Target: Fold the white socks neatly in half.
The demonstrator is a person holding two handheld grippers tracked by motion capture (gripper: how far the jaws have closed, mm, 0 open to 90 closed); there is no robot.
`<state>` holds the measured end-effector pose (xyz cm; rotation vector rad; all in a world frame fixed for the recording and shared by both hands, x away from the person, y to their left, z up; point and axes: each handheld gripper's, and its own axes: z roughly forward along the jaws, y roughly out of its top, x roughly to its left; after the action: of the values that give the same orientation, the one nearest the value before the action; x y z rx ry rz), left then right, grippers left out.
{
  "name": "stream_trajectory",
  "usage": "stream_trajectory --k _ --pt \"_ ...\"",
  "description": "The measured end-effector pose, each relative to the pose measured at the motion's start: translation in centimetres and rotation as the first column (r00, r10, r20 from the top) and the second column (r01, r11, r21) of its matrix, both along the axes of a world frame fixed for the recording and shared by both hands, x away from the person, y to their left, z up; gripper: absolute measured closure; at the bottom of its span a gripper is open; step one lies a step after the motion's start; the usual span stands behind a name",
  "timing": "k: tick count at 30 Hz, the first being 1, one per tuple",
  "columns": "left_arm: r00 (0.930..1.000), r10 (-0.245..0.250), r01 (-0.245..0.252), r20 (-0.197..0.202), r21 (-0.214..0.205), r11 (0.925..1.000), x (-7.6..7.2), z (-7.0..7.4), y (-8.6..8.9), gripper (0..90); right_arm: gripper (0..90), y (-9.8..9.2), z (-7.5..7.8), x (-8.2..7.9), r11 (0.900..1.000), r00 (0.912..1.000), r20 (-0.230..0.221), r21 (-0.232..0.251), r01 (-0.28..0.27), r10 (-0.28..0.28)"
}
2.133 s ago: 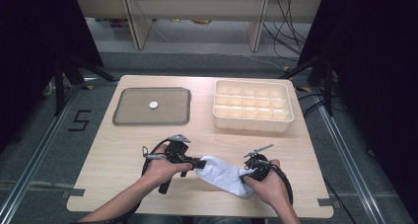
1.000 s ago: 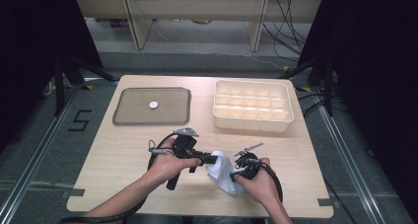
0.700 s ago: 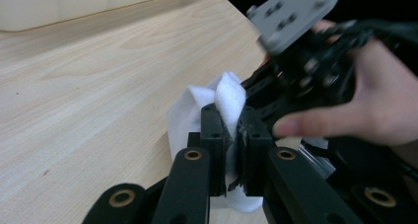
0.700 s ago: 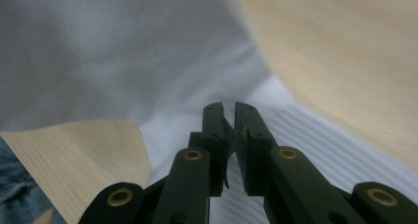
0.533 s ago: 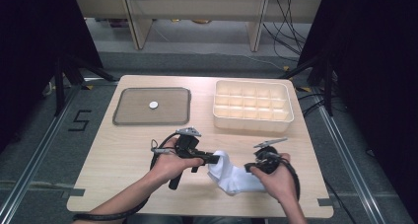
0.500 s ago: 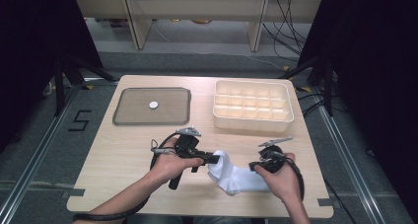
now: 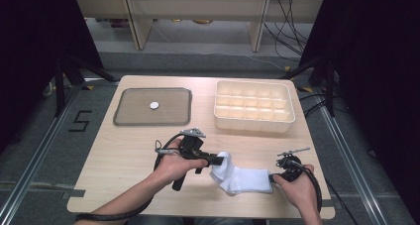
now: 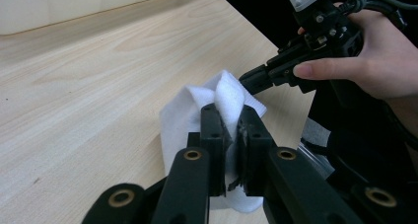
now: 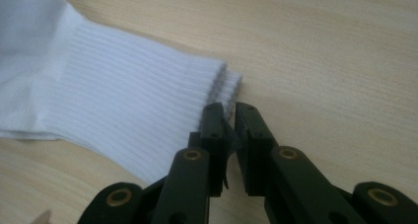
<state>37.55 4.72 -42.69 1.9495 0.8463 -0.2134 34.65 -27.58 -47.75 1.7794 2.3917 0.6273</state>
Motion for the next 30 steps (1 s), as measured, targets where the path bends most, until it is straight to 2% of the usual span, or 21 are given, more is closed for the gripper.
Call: stream_trajectory --k 1,4,7,8,10,15,16,17,20,21,22,23,25,26,28,30 --pt "1.0 0.001 -0.001 0.001 0.001 1.0 0.0 0.0 0.0 83.4 83.1 0.2 0.0 0.1 0.9997 0.9998 -0.003 0.014 0.019 -0.019" --pt "1.0 -0.002 0.002 0.004 -0.002 1.0 0.1 0.1 0.1 83.4 82.9 0.5 -0.1 0.2 0.9998 0.9998 -0.009 0.009 0.02 -0.02" --pt "1.0 0.003 -0.003 0.005 -0.005 1.0 0.1 0.2 0.1 83.4 82.9 0.5 -0.2 0.4 0.9999 1.0 -0.003 -0.01 0.001 -0.001" --pt "1.0 0.003 -0.003 0.004 -0.005 1.0 0.1 0.2 0.0 83.4 82.8 0.9 -0.2 0.4 0.9999 1.0 0.003 0.013 0.004 -0.004" --pt "1.0 0.0 0.0 0.003 -0.007 1.0 0.1 0.2 -0.1 83.4 82.5 1.2 -0.2 0.5 0.9996 0.9999 -0.008 0.025 0.013 -0.013" --pt "1.0 -0.007 0.007 -0.001 -0.007 0.9999 0.1 0.0 -0.6 83.4 82.0 2.1 -0.4 1.0 0.9992 0.9999 -0.017 0.039 0.001 -0.001" --pt "1.0 0.002 -0.002 0.002 -0.001 1.0 0.1 0.0 -0.8 83.4 82.0 2.1 -0.5 1.2 0.9994 0.9997 0.002 0.024 -0.024 0.024" --pt "1.0 0.002 -0.002 0.002 -0.001 1.0 0.1 0.0 -0.8 83.4 82.0 2.3 -0.4 1.2 0.9993 0.9998 -0.012 0.034 -0.014 0.014" --pt "1.0 0.0 0.0 -0.001 -0.002 1.0 0.2 -0.3 -1.2 83.4 81.8 2.6 -0.5 1.3 0.9994 0.9998 -0.016 0.033 -0.013 0.014" --pt "1.0 -0.002 0.002 -0.001 -0.002 1.0 0.2 -0.4 -1.3 83.4 81.6 2.6 -0.6 1.4 0.9996 0.9997 -0.003 0.017 -0.024 0.024" --pt "1.0 -0.001 0.001 -0.001 0.003 1.0 0.2 -0.5 -1.4 83.4 81.3 2.9 -0.5 1.4 0.999 0.9998 -0.019 0.044 -0.011 0.011" --pt "1.0 0.005 -0.005 0.003 0.006 1.0 0.2 -0.6 -1.6 83.4 81.0 2.9 -0.5 1.4 0.9987 0.9996 -0.021 0.048 -0.016 0.017" --pt "1.0 0.005 -0.005 0.0 0.008 1.0 0.3 -0.7 -1.7 83.4 80.8 3.0 -0.4 1.4 0.9989 0.9997 -0.02 0.045 -0.01 0.01" --pt "1.0 0.008 -0.008 -0.003 0.008 0.9999 0.3 -1.0 -2.0 83.4 80.9 2.9 -0.6 1.6 0.9988 0.9993 0.005 0.032 -0.037 0.037" --pt "1.0 0.003 -0.003 -0.003 0.012 0.9999 0.4 -1.1 -2.3 83.4 80.9 3.1 -0.5 1.6 0.999 0.9996 -0.008 0.035 -0.025 0.026" --pt "1.0 0.005 -0.005 0.001 0.018 0.9998 0.4 -1.2 -2.5 83.4 81.0 3.1 -0.5 1.6 0.999 0.9993 0.002 0.026 -0.037 0.037"
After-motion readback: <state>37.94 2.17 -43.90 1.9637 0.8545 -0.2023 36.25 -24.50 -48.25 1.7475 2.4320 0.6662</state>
